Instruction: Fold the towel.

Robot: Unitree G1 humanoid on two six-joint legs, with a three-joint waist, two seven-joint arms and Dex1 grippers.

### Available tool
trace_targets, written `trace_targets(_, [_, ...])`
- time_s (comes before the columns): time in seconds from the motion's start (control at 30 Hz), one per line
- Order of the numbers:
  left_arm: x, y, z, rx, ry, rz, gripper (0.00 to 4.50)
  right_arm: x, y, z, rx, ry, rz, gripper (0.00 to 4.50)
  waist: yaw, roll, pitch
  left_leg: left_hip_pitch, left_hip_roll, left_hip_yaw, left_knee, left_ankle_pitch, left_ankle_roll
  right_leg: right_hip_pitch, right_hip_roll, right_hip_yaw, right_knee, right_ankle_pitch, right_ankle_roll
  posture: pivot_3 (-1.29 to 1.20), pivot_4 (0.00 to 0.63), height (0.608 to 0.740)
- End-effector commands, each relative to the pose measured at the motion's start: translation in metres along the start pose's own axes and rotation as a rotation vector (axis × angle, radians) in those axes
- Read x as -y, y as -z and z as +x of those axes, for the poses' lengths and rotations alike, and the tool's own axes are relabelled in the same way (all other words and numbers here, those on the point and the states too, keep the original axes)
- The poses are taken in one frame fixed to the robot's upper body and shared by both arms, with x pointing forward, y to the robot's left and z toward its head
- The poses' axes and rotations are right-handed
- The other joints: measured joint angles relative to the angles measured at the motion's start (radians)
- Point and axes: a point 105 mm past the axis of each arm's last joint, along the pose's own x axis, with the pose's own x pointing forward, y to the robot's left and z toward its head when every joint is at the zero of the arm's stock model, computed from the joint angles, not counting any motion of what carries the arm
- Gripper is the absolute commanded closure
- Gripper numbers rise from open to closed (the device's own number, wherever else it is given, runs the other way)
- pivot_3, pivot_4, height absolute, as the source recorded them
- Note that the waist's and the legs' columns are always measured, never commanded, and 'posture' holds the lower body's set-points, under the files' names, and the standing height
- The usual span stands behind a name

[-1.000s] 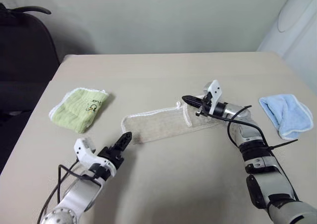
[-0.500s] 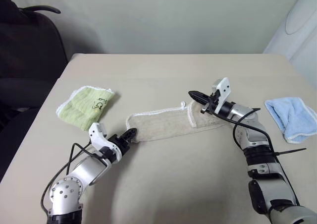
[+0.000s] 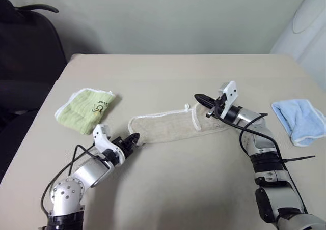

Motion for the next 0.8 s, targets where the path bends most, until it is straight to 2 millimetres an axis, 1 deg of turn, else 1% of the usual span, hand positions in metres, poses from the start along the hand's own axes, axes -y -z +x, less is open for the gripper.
trace_targets(0.03, [0.012,-0.041,-0.024,0.127,0.045,0.084,4.42,0.003,-0.018,-0.005,0.064,0.022,-0.031,4.5,-0.006,-0.003,0.002,0.0,0.001,0.0,0.0,-0.001,-0.002,-0.001,0.002,0.0,0.0,0.0,-0.001,0.0,0.15,0.74])
trace_targets(0.17, [0.02,-0.063,-0.037,0.163,0.055,0.174,4.42,0.006,-0.018,-0.006,0.066,0.038,-0.032,4.5,-0.017,-0.003,0.003,-0.001,0.004,-0.001,-0.002,-0.001,-0.006,-0.004,0.007,0.0,0.001,0.0,-0.004,0.0,0.15,0.74])
trace_targets(0.23, [0.028,-0.069,-0.039,0.167,0.08,0.22,4.42,0.007,-0.018,-0.006,0.067,0.046,-0.034,4.5,-0.018,-0.003,0.003,-0.001,0.007,-0.002,-0.002,-0.001,-0.006,-0.004,0.007,0.0,0.001,0.0,-0.005,0.0,0.15,0.74])
trace_targets(0.33, [0.056,-0.066,-0.034,0.127,0.176,0.309,4.42,0.012,-0.021,-0.007,0.076,0.073,-0.039,4.5,-0.018,-0.005,0.004,-0.001,0.007,-0.005,-0.002,-0.001,-0.005,-0.004,0.007,0.001,0.001,0.0,-0.004,0.0,0.15,0.74])
trace_targets(0.37, [0.07,-0.06,-0.028,0.09,0.223,0.354,4.42,0.017,-0.022,-0.008,0.078,0.092,-0.043,4.5,-0.018,-0.005,0.004,-0.001,0.007,-0.006,-0.002,-0.001,-0.005,-0.004,0.007,0.001,0.001,0.0,-0.004,0.0,0.15,0.74])
trace_targets(0.5, [0.111,-0.039,-0.009,-0.028,0.36,0.478,4.42,0.031,-0.025,-0.013,0.085,0.162,-0.057,4.5,-0.016,-0.005,0.004,-0.001,0.006,-0.011,-0.001,-0.001,-0.005,-0.003,0.007,0.0,0.001,0.0,-0.004,0.0,0.15,0.74])
trace_targets(0.6, [0.15,-0.021,0.011,-0.121,0.488,0.562,4.42,0.05,-0.028,-0.022,0.105,0.272,-0.07,4.5,-0.016,-0.006,0.004,-0.001,0.005,-0.012,0.0,-0.001,-0.006,-0.003,0.006,-0.001,0.001,0.0,-0.004,0.0,0.15,0.74])
trace_targets(0.67, [0.174,-0.004,0.024,-0.192,0.568,0.618,4.42,0.063,-0.031,-0.03,0.125,0.354,-0.066,4.5,-0.014,-0.006,0.005,-0.002,0.005,-0.012,0.0,-0.001,-0.005,-0.003,0.006,-0.001,0.0,0.001,-0.004,0.0,0.15,0.74])
trace_targets(0.7, [0.183,0.003,0.03,-0.224,0.595,0.643,4.42,0.068,-0.032,-0.033,0.134,0.387,-0.065,4.5,-0.016,-0.006,0.005,-0.003,0.004,-0.013,0.0,-0.001,-0.005,-0.003,0.006,-0.001,0.0,0.001,-0.003,0.0,0.15,0.74])
trace_targets(0.77, [0.198,0.025,0.045,-0.305,0.64,0.705,4.42,0.078,-0.037,-0.042,0.159,0.46,-0.062,4.5,-0.018,-0.006,0.006,-0.004,0.004,-0.012,0.0,-0.001,-0.005,-0.005,0.005,0.0,0.0,0.002,-0.002,0.0,0.15,0.74])
trace_targets(0.8, [0.205,0.039,0.051,-0.355,0.666,0.75,4.42,0.082,-0.039,-0.048,0.17,0.496,-0.065,4.5,-0.019,-0.006,0.006,-0.005,0.004,-0.012,0.0,0.0,-0.004,-0.006,0.005,0.0,0.0,0.002,-0.002,0.0,0.15,0.74])
